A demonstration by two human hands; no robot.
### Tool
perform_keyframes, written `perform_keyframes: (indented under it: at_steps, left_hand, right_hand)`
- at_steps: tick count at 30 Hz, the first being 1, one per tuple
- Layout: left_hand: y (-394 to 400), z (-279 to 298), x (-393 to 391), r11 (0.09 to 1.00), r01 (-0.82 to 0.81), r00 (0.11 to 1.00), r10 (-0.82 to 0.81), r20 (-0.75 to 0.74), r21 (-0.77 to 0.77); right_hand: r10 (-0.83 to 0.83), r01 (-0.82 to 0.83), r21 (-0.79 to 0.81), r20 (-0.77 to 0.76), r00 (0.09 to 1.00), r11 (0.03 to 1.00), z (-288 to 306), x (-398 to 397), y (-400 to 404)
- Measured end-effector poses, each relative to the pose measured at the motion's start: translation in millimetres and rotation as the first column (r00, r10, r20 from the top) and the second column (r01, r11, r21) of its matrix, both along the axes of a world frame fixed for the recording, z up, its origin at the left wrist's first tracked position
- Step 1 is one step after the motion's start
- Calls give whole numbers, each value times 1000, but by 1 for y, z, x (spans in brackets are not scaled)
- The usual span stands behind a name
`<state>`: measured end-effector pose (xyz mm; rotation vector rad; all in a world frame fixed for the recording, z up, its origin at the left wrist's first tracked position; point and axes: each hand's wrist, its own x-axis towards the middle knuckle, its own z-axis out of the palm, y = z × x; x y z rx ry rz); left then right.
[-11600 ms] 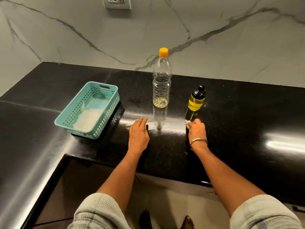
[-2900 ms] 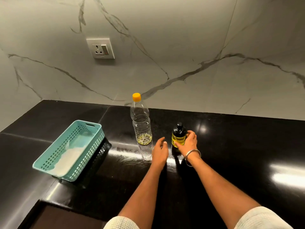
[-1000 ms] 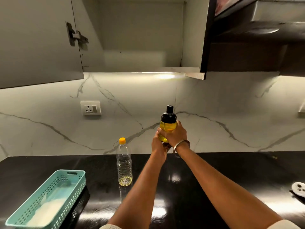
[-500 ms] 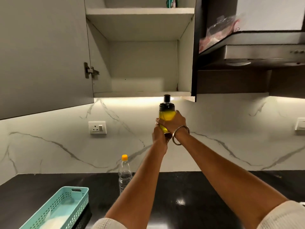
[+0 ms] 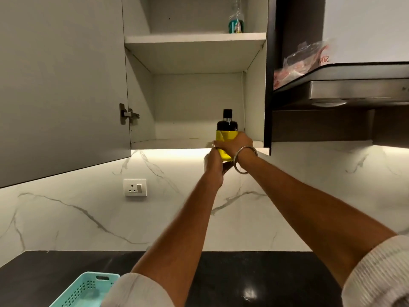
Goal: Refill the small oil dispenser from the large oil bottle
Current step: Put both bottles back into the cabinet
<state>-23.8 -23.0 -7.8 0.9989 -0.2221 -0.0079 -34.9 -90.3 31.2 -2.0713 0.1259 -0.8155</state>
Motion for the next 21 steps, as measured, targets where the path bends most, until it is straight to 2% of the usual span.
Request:
perform_keyframes:
  at_steps: [10, 13, 21]
  left_hand:
    - [7, 69, 65, 984, -28, 998, 16, 64, 178]
    - [11, 86, 87, 980, 16, 997, -32, 77, 199]
    - [16, 104, 143, 876, -10, 989, -61, 131, 482]
  right_hand:
    - [-25, 23, 27, 61, 998, 999, 62, 50, 0]
    - [-47, 45, 48, 57, 997, 998, 75, 70, 1]
    - [-118, 119, 67, -24, 993, 991, 85, 127, -3]
